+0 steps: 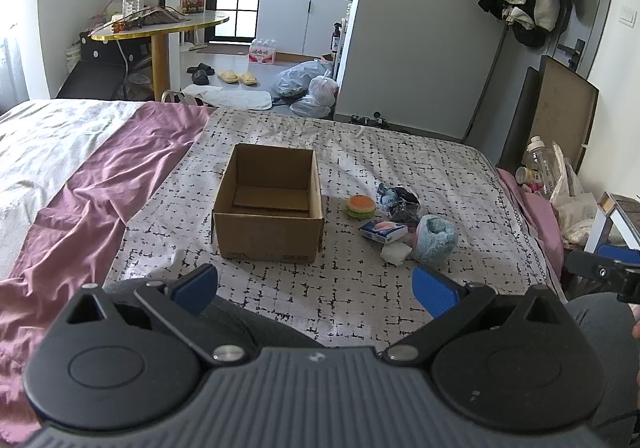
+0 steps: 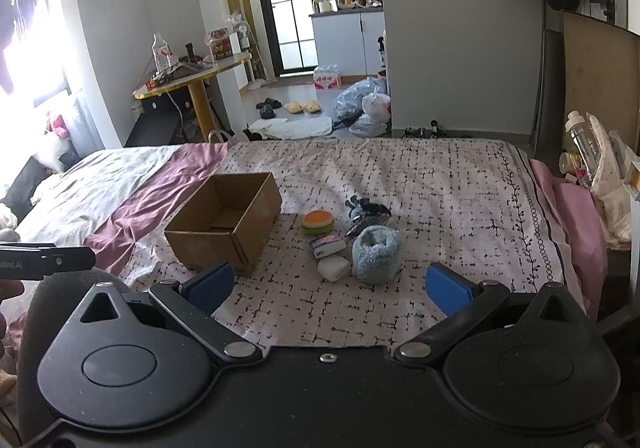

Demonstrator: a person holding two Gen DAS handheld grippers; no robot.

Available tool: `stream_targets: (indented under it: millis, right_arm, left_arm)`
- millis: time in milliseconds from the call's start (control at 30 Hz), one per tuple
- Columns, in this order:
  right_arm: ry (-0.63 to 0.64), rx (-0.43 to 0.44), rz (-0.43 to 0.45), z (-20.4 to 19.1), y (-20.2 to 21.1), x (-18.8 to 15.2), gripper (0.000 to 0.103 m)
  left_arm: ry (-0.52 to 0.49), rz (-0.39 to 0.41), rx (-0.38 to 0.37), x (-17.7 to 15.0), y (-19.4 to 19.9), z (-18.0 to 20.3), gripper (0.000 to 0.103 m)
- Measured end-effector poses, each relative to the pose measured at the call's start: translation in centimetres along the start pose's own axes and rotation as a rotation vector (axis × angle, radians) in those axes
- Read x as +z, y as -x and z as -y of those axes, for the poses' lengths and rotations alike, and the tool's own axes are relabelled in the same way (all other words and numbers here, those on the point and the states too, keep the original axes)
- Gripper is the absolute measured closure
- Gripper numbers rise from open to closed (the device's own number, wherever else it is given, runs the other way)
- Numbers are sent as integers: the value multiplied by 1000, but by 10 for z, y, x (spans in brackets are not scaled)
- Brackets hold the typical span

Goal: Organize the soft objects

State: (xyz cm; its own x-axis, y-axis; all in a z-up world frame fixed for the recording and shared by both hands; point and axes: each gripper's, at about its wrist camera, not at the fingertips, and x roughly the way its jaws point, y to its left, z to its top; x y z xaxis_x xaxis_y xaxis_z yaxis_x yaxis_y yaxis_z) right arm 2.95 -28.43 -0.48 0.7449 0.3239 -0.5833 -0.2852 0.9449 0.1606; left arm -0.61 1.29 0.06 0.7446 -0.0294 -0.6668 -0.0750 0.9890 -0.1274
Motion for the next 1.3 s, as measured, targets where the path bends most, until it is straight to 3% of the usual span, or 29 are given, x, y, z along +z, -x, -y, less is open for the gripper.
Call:
stream_targets:
  millis: [400,567,1300]
  right_arm:
    - [-35,20,-21,3,-18,-4,0]
    - [-58,25,-14,7,-22,-4,0]
    - [-216,10,-63,63,-82,-8,0]
  left_arm:
    - [-10,-10,5,0,-10,1,0]
    - [-52,11,-26,9,-14,13,0]
    - [-69,-56,-51,32,-92,36,0]
